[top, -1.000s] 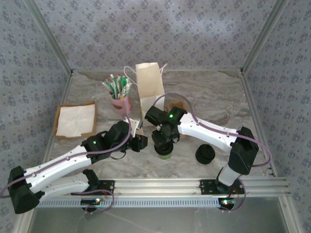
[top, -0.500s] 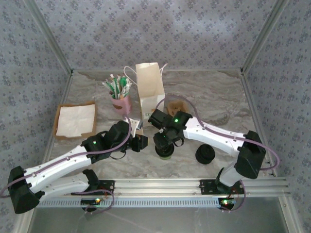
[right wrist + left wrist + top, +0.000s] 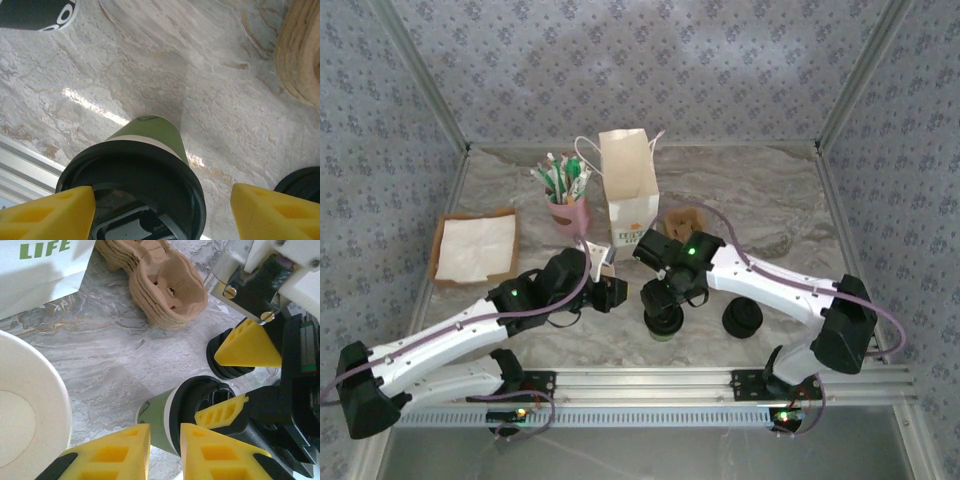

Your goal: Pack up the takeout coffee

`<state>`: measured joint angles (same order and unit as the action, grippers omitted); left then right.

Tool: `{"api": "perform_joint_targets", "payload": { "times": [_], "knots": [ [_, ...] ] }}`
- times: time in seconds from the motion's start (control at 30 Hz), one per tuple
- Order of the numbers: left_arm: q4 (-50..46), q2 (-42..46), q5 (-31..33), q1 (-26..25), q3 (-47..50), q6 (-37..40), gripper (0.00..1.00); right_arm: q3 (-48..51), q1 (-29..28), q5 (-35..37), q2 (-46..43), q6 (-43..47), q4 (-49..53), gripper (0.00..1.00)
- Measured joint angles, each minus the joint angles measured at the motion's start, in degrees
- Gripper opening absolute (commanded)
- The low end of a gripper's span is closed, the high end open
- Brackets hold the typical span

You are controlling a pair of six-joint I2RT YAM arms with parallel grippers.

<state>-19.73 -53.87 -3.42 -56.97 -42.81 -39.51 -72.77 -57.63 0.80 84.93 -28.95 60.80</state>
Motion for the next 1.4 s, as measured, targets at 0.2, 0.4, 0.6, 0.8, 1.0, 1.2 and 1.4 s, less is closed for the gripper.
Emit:
{"api": "perform_joint_targets", "payload": {
  "times": [0.2,0.4,0.6,0.8,1.0,1.2,1.4],
  "knots": [
    [-0.1,-0.4,0.0,-1.2,-1.1,0.0,0.25,1.0,0.0,-0.2,-4.7,-0.4,0.5,0.89],
    [-0.2,-0.4,0.3,-1.2,-1.4,0.0,0.25,5.6,-2.4,-0.1,-11.2,-2.4,-0.9,0.95],
    [-0.2,-0.4,0.3,-1.2,-1.4,0.0,0.26,11.7,-9.1,1.0,-13.8,-4.6,-1.0,1.0],
    [-0.2,-0.4,0.5,-1.2,-1.4,0.0,0.26,13.1,-12.0,4.8,-13.5,-7.0,-1.2,1.0],
    [-0.2,-0.5,0.5,-1.2,-1.4,0.0,0.27,13.1,-11.9,7.6,-11.1,-8.2,-1.2,1.0],
    [-0.2,-0.7,0.5,-1.2,-1.4,0.0,0.27,13.3,-10.3,8.1,-11.0,-8.2,-1.2,1.0],
    [-0.2,-1.4,0.4,-1.2,-1.7,0.0,0.27,13.5,-7.9,8.5,-11.4,-8.1,-0.8,1.0]
  ]
}}
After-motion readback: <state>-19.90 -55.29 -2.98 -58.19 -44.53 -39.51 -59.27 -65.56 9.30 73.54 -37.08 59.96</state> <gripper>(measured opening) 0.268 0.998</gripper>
